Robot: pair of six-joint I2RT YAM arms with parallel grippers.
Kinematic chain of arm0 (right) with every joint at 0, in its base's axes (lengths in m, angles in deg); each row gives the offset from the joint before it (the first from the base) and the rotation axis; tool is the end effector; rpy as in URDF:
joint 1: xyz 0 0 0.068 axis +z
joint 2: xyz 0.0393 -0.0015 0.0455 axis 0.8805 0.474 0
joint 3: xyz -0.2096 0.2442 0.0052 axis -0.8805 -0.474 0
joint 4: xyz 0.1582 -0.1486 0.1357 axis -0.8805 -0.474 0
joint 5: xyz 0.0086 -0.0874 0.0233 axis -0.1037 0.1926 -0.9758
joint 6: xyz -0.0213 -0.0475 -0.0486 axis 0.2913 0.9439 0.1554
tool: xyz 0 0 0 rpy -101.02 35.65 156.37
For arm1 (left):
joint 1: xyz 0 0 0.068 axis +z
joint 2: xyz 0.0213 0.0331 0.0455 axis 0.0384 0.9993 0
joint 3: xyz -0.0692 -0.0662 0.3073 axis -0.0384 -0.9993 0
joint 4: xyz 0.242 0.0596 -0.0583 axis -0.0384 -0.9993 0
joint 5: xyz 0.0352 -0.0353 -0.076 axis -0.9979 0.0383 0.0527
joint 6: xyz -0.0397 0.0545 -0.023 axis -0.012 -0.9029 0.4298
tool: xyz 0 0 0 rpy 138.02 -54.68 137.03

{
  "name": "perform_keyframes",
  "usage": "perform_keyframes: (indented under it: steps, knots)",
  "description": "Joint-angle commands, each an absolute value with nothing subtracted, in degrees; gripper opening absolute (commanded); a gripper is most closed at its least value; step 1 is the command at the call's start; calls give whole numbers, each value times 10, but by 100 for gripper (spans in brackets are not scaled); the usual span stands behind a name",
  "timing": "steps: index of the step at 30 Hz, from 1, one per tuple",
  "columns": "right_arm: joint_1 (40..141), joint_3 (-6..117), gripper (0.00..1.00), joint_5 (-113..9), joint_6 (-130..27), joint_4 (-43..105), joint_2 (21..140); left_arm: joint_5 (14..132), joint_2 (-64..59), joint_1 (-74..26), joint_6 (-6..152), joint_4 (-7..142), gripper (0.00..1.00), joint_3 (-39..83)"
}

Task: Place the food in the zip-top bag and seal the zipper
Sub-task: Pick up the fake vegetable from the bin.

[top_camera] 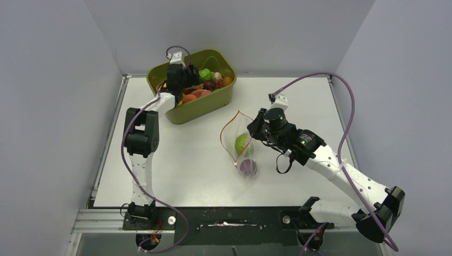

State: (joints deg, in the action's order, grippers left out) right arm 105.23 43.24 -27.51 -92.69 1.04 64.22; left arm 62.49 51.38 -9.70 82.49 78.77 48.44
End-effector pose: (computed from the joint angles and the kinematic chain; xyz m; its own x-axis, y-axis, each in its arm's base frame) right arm 0.1846 0.1515 0.3819 -0.6154 0.3915 -0.6841 -0.0308 0.8553 0.5172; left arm 0.5693 -0.1178 0.2477 -0.3322 -0.2992 -0.8945 0.0568 0.9403 -0.3356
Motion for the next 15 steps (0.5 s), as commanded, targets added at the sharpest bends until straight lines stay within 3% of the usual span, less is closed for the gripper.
perform_keyframes:
  steps: [1, 15]
  knots:
    - [1049, 433, 0, -290, -934, 53, 628, 636, 433, -97, 833, 839, 30, 454]
    - [1049, 432, 0, -292, -941, 59, 620, 662, 303, -94, 838, 770, 30, 367]
